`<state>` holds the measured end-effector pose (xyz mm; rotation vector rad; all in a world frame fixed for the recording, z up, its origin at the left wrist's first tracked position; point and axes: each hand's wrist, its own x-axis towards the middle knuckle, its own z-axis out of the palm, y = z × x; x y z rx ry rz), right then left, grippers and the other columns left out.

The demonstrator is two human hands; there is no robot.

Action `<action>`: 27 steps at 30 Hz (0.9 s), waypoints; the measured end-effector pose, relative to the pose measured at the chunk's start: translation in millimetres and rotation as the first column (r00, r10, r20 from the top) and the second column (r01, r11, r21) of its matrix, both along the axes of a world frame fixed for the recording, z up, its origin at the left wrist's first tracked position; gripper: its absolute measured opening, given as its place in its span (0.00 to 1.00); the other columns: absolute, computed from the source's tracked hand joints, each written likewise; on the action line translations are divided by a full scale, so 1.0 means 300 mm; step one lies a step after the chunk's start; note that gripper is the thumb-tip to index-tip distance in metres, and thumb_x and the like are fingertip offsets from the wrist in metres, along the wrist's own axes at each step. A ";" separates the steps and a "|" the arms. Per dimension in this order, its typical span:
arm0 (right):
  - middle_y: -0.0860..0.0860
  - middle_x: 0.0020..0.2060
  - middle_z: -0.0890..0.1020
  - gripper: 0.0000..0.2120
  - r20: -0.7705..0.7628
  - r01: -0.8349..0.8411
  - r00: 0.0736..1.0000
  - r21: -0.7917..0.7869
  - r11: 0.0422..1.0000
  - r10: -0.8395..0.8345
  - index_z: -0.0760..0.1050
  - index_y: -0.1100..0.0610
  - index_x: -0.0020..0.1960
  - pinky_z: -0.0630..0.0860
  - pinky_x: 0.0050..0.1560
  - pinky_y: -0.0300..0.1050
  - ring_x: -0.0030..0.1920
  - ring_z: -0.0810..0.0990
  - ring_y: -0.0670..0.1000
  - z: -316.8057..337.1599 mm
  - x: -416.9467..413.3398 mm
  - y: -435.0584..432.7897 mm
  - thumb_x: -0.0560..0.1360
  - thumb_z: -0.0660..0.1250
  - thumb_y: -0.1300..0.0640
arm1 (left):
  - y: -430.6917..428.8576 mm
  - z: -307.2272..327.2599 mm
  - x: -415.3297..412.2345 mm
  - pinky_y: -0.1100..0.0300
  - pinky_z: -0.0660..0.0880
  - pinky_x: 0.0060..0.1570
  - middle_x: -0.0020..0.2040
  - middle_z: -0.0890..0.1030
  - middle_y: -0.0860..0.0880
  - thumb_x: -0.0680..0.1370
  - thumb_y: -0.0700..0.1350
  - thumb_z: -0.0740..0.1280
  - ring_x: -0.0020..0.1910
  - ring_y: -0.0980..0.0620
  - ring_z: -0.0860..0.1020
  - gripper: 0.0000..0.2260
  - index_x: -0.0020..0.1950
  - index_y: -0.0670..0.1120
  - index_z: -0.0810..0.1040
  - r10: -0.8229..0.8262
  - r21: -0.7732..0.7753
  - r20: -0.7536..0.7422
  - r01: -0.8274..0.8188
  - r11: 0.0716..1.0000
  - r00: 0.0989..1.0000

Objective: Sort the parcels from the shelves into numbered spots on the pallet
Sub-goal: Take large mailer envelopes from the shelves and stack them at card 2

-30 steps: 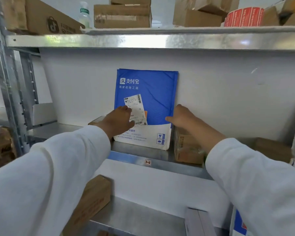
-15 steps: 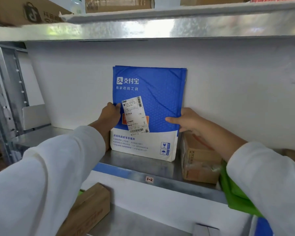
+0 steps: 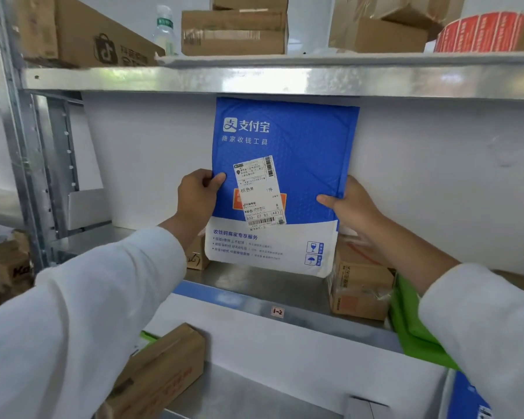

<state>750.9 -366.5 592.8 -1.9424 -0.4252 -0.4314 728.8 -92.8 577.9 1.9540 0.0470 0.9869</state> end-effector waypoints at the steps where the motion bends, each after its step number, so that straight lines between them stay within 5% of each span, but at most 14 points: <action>1: 0.52 0.58 0.79 0.20 0.002 0.009 1.000 -0.009 1.000 -0.009 0.69 0.57 0.64 0.77 0.58 0.54 0.56 0.79 0.52 0.004 -0.019 0.008 0.75 0.69 0.57 | 0.007 -0.001 -0.026 0.65 0.66 0.32 0.43 0.79 0.49 0.81 0.52 0.62 0.36 0.52 0.75 0.14 0.44 0.42 0.74 0.015 0.011 0.001 -0.015 1.000 1.000; 6: 0.52 0.56 0.77 0.20 0.023 -0.014 1.000 -0.008 1.000 0.014 0.64 0.57 0.65 0.77 0.48 0.45 0.54 0.78 0.51 -0.012 -0.137 0.073 0.77 0.67 0.56 | 0.050 -0.024 -0.208 0.64 0.63 0.30 0.37 0.75 0.51 0.83 0.47 0.59 0.32 0.57 0.69 0.14 0.41 0.41 0.73 0.104 -0.025 -0.015 -0.104 0.994 0.994; 8: 0.50 0.57 0.77 0.20 0.012 -0.048 0.999 -0.055 0.997 0.048 0.64 0.56 0.66 0.78 0.52 0.48 0.54 0.79 0.50 -0.023 -0.190 0.097 0.77 0.67 0.54 | 0.084 -0.040 -0.294 0.61 0.64 0.31 0.34 0.73 0.49 0.83 0.42 0.57 0.33 0.52 0.68 0.15 0.38 0.39 0.72 0.091 -0.073 -0.014 -0.092 0.993 0.996; 12: 0.49 0.55 0.78 0.20 -0.080 -0.064 0.995 -0.108 0.992 0.055 0.67 0.56 0.64 0.79 0.54 0.50 0.53 0.80 0.51 -0.071 -0.285 0.158 0.76 0.68 0.54 | 0.190 -0.129 -0.456 0.44 0.78 0.46 0.43 0.80 0.37 0.80 0.42 0.60 0.39 0.47 0.73 0.12 0.45 0.35 0.79 0.052 -0.183 -0.029 -0.056 0.982 0.998; 14: 0.52 0.52 0.81 0.15 -0.124 -0.096 0.989 -0.087 0.992 0.085 0.73 0.59 0.60 0.81 0.50 0.51 0.51 0.82 0.53 -0.119 -0.343 0.213 0.76 0.69 0.55 | 0.229 -0.205 -0.547 0.38 0.79 0.46 0.42 0.79 0.37 0.80 0.43 0.62 0.39 0.48 0.74 0.12 0.44 0.37 0.79 0.054 -0.248 -0.064 -0.068 0.966 0.996; 17: 0.52 0.46 0.83 0.01 -0.202 -0.138 0.969 0.020 0.990 0.140 0.77 0.54 0.48 0.81 0.44 0.48 0.45 0.83 0.52 -0.229 -0.460 0.309 0.77 0.67 0.58 | 0.253 -0.326 -0.724 0.47 0.81 0.43 0.42 0.81 0.43 0.81 0.44 0.63 0.41 0.49 0.77 0.10 0.43 0.43 0.80 0.086 -0.347 -0.068 -0.105 0.932 0.994; 20: 0.54 0.47 0.83 0.05 -0.326 -0.168 0.926 0.090 0.982 0.189 0.76 0.52 0.43 0.81 0.47 0.51 0.45 0.83 0.54 -0.371 -0.571 0.389 0.77 0.67 0.59 | 0.273 -0.486 -0.917 0.60 0.79 0.35 0.43 0.83 0.50 0.79 0.48 0.66 0.40 0.55 0.81 0.07 0.46 0.46 0.80 0.074 -0.529 -0.092 -0.112 0.841 0.993; 23: 0.54 0.47 0.84 0.02 -0.433 -0.194 0.865 0.180 0.964 0.255 0.77 0.57 0.45 0.81 0.47 0.52 0.44 0.84 0.54 -0.513 -0.657 0.449 0.76 0.69 0.61 | 0.298 -0.654 -1.099 0.55 0.81 0.42 0.44 0.86 0.47 0.76 0.52 0.69 0.42 0.49 0.85 0.12 0.52 0.44 0.81 -0.061 -0.731 -0.176 -0.089 0.676 0.982; 27: 0.56 0.46 0.84 0.08 -0.529 -0.220 0.781 0.266 0.939 0.333 0.76 0.63 0.52 0.82 0.42 0.50 0.42 0.85 0.54 -0.685 -0.758 0.520 0.75 0.70 0.62 | 0.300 -0.810 -1.319 0.52 0.82 0.46 0.45 0.86 0.47 0.78 0.48 0.67 0.43 0.48 0.85 0.11 0.55 0.43 0.81 -0.062 -0.778 -0.237 -0.151 0.610 0.970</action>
